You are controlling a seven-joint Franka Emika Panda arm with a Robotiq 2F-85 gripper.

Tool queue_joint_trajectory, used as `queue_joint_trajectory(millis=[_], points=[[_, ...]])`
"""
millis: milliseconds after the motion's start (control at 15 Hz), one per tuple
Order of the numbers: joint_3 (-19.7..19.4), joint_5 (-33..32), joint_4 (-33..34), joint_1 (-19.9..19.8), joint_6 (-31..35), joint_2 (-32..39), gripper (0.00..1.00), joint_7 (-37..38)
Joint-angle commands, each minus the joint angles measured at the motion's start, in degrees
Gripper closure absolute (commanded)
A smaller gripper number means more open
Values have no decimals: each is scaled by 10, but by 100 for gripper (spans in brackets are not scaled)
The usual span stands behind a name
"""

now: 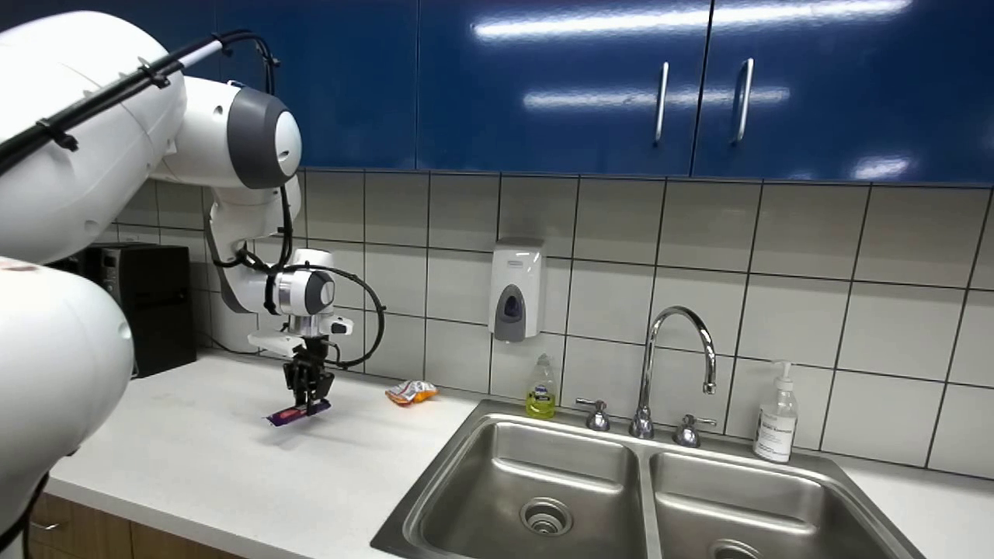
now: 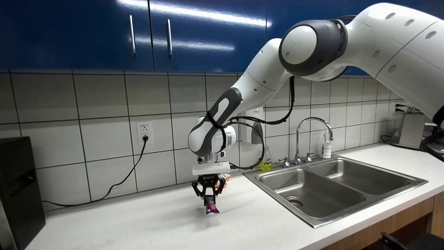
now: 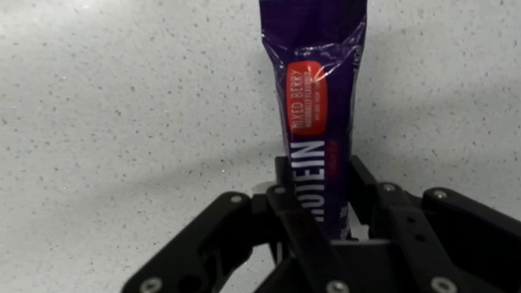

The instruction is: Move the chocolate bar to the sink

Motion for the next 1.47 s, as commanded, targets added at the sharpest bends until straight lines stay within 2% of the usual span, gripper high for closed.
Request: queue_joint_trajectory(millis=[0, 667, 1400], points=[[5, 9, -44, -12, -39, -50, 88, -65], [-9, 8, -140, -29, -41, -139, 88, -82], [-34, 25, -243, -80, -12, -223, 88, -70]])
